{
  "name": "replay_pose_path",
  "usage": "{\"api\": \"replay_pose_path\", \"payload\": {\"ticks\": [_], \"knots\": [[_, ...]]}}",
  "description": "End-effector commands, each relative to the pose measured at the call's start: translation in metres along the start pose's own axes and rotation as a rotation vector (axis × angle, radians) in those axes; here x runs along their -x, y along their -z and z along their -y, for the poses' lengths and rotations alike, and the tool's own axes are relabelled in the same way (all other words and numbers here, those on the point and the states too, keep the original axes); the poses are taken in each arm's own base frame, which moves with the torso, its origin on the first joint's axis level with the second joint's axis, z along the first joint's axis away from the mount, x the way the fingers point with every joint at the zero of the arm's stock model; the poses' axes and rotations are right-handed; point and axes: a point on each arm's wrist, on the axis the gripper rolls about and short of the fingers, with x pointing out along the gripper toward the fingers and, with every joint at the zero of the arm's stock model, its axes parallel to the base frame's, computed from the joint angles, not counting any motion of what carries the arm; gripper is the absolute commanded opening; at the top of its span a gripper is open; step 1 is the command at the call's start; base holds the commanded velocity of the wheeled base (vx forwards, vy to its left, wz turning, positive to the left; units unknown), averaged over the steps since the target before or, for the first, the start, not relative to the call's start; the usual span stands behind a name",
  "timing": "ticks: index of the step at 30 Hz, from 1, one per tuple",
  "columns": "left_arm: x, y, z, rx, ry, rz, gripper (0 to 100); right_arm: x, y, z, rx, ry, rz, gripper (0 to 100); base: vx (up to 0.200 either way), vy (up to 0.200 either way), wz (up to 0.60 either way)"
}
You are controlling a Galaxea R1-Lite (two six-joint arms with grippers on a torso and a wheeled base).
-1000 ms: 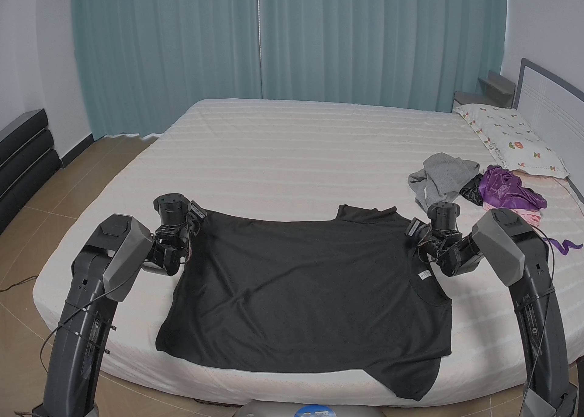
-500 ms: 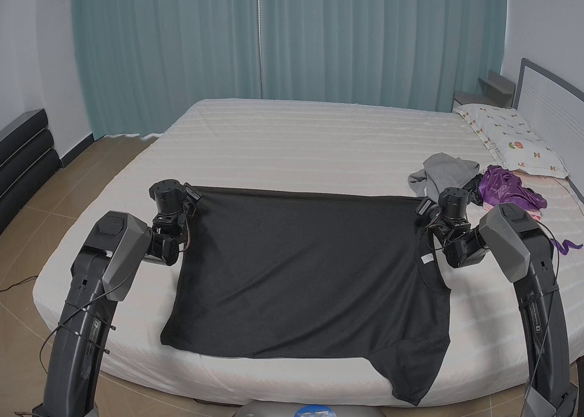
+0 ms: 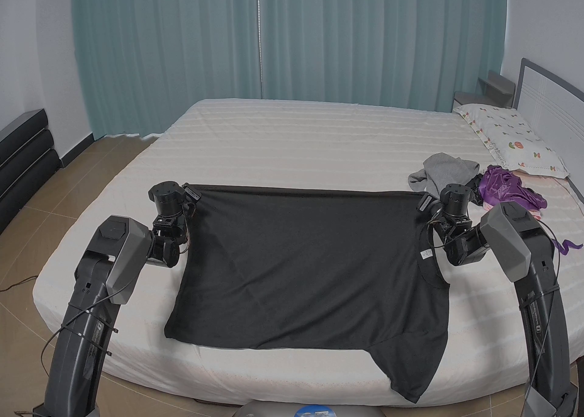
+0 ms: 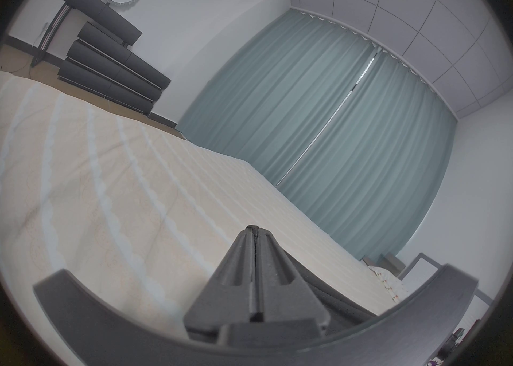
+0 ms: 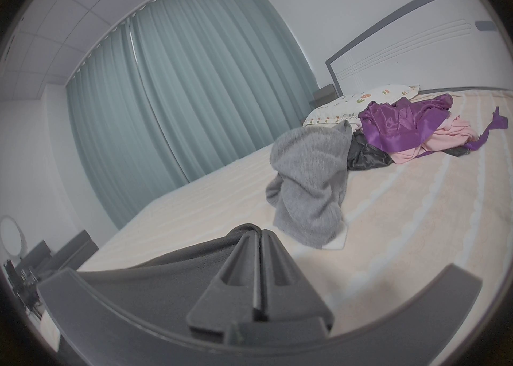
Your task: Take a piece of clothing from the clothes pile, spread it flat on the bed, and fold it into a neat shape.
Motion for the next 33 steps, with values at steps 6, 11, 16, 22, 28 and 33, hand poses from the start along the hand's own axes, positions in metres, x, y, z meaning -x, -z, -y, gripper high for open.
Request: {"api": "replay_pose_path", "payload": {"ticks": [6,11,16,22,28,33], "knots": [[0.001,0.020,-0.015,-0.041,-0.018,-0.058,100,-0.003,0.037,0.014,0.044,0.017,-0.058,0,0.000,0.000,0.00],[0.002,0.025,-0.018,-0.061,-0.025,-0.071,100,-0.001,0.045,0.018,0.044,0.022,-0.071,100,0.000,0.000,0.00],[0.003,0.027,-0.021,-0.073,-0.036,-0.069,100,0.006,0.028,0.017,0.029,0.026,-0.064,100,0.000,0.000,0.00],[0.021,0.008,-0.023,-0.055,-0.094,-0.104,100,0.049,-0.007,0.022,-0.072,0.014,-0.133,100,0.000,0.000,0.00],[0.077,-0.039,-0.003,0.002,-0.104,-0.205,100,0.133,-0.027,0.023,-0.204,-0.087,-0.297,100,0.000,0.000,0.00],[0.139,-0.053,0.010,0.100,-0.132,-0.337,100,0.182,-0.027,0.030,-0.239,-0.082,-0.343,100,0.000,0.000,0.00]]}}
